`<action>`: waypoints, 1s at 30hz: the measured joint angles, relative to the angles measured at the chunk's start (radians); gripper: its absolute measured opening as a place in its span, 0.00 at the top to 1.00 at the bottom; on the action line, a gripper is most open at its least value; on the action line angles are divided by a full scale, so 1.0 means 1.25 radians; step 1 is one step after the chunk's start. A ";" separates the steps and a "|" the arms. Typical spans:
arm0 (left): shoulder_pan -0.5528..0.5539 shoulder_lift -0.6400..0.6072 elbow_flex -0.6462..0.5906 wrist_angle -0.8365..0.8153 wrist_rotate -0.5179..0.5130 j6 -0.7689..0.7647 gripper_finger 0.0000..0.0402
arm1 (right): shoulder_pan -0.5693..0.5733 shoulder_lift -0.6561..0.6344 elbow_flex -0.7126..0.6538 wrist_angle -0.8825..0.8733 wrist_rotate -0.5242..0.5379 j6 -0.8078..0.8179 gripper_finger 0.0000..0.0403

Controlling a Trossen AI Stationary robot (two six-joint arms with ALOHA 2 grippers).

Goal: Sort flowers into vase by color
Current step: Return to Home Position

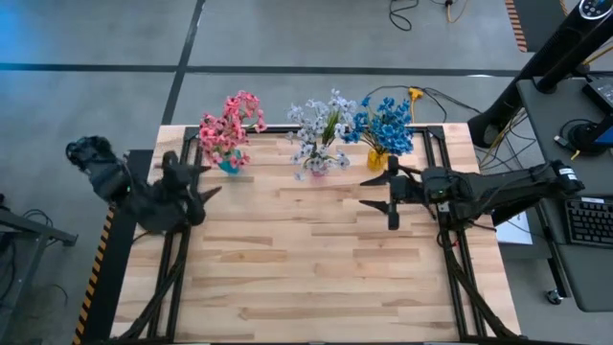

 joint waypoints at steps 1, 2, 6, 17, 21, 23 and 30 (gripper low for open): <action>-0.041 0.002 -0.015 0.005 -0.037 -0.007 0.31 | 0.000 -0.018 -0.019 0.015 -0.008 -0.005 0.48; -0.084 0.003 -0.032 0.010 -0.081 -0.016 0.32 | 0.000 -0.036 -0.037 0.036 -0.011 -0.009 0.48; -0.244 0.002 -0.098 0.017 -0.232 -0.062 0.33 | 0.000 -0.116 -0.104 0.093 -0.015 -0.015 0.48; -0.449 -0.068 -0.234 0.016 -0.431 -0.083 0.38 | 0.000 -0.298 -0.211 0.099 -0.056 0.011 0.48; -0.468 -0.108 -0.292 0.015 -0.443 -0.089 0.42 | 0.000 -0.330 -0.276 0.160 -0.057 0.013 0.48; -0.470 -0.129 -0.312 0.017 -0.443 -0.128 0.45 | 0.000 -0.348 -0.304 0.183 -0.056 0.025 0.48; -0.470 -0.132 -0.341 0.083 -0.444 -0.129 0.59 | 0.000 -0.402 -0.348 0.224 -0.050 0.033 0.48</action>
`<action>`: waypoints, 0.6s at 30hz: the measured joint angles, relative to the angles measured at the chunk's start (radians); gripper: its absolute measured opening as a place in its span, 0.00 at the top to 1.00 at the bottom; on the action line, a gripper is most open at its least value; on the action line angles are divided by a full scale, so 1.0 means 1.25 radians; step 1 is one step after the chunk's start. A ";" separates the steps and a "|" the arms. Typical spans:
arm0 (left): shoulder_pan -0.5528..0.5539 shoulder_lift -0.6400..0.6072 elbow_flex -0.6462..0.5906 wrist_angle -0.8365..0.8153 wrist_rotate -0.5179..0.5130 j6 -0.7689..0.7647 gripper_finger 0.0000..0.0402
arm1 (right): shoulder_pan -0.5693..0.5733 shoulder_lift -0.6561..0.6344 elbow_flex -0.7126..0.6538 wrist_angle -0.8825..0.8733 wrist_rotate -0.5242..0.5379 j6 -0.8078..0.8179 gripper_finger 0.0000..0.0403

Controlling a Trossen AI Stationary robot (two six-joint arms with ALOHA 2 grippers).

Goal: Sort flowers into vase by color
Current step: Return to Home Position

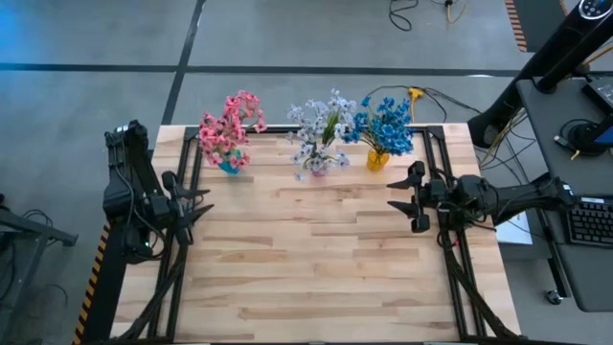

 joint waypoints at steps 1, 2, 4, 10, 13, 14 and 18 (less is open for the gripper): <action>0.000 0.006 0.002 0.013 0.000 0.026 0.61 | 0.000 -0.005 0.000 0.001 0.000 0.001 0.48; 0.000 0.013 0.009 0.031 0.001 0.050 0.64 | 0.000 -0.009 0.000 0.001 0.000 0.003 0.48; 0.000 0.033 0.037 0.107 0.000 0.108 0.71 | 0.000 -0.013 0.000 0.001 0.000 0.009 0.48; -0.001 0.166 0.158 0.614 0.223 0.588 0.96 | 0.000 -0.015 0.000 -0.001 0.001 0.025 0.48; -0.006 0.252 0.243 0.727 0.258 0.696 0.98 | 0.000 -0.015 0.000 -0.004 0.000 0.023 0.48; -0.006 0.282 0.271 0.725 0.240 0.695 0.99 | 0.000 -0.015 0.000 -0.004 0.000 0.022 0.48; 0.041 0.413 0.363 0.715 0.233 0.702 1.00 | 0.000 -0.015 0.000 -0.018 0.000 0.022 0.48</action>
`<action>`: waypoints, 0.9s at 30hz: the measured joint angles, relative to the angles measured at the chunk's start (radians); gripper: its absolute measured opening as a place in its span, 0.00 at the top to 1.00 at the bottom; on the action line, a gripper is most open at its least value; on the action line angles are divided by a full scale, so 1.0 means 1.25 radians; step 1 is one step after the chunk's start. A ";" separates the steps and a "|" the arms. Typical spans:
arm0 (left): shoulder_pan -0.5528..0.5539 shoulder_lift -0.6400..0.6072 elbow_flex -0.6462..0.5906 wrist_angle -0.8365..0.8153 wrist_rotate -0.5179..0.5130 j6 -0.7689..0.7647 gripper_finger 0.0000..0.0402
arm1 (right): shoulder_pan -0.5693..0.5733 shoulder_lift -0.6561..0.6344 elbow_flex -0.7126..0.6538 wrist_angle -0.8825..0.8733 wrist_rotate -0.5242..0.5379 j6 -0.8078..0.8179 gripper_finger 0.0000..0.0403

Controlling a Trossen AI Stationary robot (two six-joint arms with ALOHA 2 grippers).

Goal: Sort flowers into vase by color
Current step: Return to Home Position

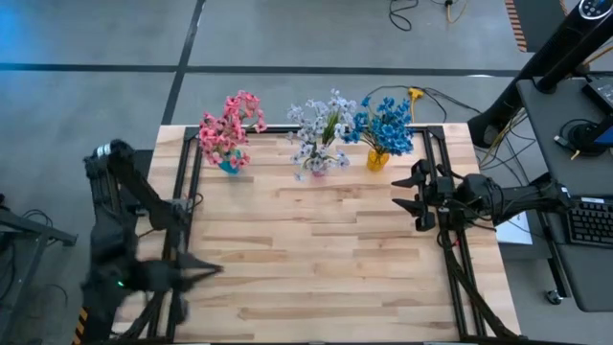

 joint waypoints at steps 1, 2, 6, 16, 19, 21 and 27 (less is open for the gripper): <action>0.026 0.033 0.021 -0.001 0.018 0.014 1.00 | 0.000 0.000 0.000 0.000 0.000 0.000 0.48; 0.055 0.064 0.040 -0.001 0.046 0.032 1.00 | 0.000 0.000 0.000 0.000 0.000 0.000 0.48; 0.216 0.173 0.121 -0.001 0.305 0.115 1.00 | 0.000 -0.001 0.000 0.002 0.000 -0.002 0.48; 0.515 0.152 0.112 -0.123 0.723 0.171 1.00 | 0.000 -0.003 0.000 -0.034 -0.007 -0.011 0.48; 0.507 0.045 0.003 -0.011 0.780 0.218 1.00 | 0.000 -0.013 0.000 -0.053 -0.007 -0.020 0.48; 0.498 -0.042 -0.085 0.080 0.788 0.245 1.00 | 0.000 -0.023 0.000 -0.060 -0.007 -0.023 0.48; 0.500 -0.304 -0.338 0.173 0.745 0.167 1.00 | 0.000 -0.056 0.000 -0.092 -0.007 -0.015 0.48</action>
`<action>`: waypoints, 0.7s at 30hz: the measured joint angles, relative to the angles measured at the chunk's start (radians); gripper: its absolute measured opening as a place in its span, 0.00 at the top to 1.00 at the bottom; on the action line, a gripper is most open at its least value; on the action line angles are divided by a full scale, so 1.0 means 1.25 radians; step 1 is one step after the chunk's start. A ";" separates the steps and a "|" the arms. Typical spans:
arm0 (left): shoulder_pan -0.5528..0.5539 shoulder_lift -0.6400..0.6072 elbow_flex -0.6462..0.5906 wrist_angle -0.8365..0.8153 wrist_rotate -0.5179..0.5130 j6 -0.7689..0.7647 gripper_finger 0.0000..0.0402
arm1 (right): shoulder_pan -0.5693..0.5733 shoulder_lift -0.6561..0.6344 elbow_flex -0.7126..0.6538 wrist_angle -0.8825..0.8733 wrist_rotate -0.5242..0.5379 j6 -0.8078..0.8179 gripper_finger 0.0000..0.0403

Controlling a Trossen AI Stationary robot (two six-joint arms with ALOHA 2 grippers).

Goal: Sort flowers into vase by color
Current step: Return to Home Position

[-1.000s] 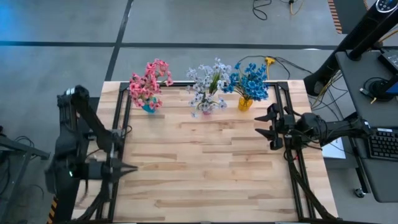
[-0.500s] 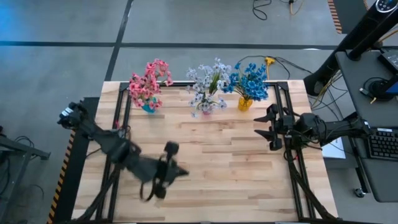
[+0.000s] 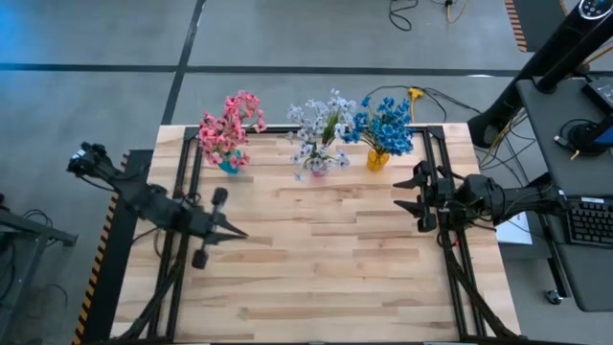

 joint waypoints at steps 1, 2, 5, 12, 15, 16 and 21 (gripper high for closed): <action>-0.001 -0.038 -0.035 0.017 -0.001 -0.006 1.00 | 0.000 -0.004 -0.001 -0.009 0.000 0.006 0.48; -0.001 -0.076 -0.069 0.038 -0.002 -0.005 1.00 | 0.000 -0.008 -0.002 -0.012 0.000 0.010 0.48; 0.001 -0.164 -0.153 0.093 -0.006 0.023 1.00 | 0.000 -0.019 -0.010 -0.015 0.002 0.013 0.48; 0.006 -0.277 -0.284 0.211 -0.074 0.067 1.00 | 0.000 -0.040 -0.014 -0.030 0.006 0.010 0.48; 0.020 -0.271 -0.338 0.279 -0.073 0.089 1.00 | 0.000 -0.050 -0.014 -0.038 0.006 -0.001 0.48; 0.025 -0.269 -0.354 0.285 -0.073 0.093 1.00 | 0.000 -0.055 -0.014 -0.043 0.006 -0.002 0.48; 0.069 -0.295 -0.395 0.285 -0.085 0.105 1.00 | 0.000 -0.079 -0.017 -0.068 0.007 0.000 0.48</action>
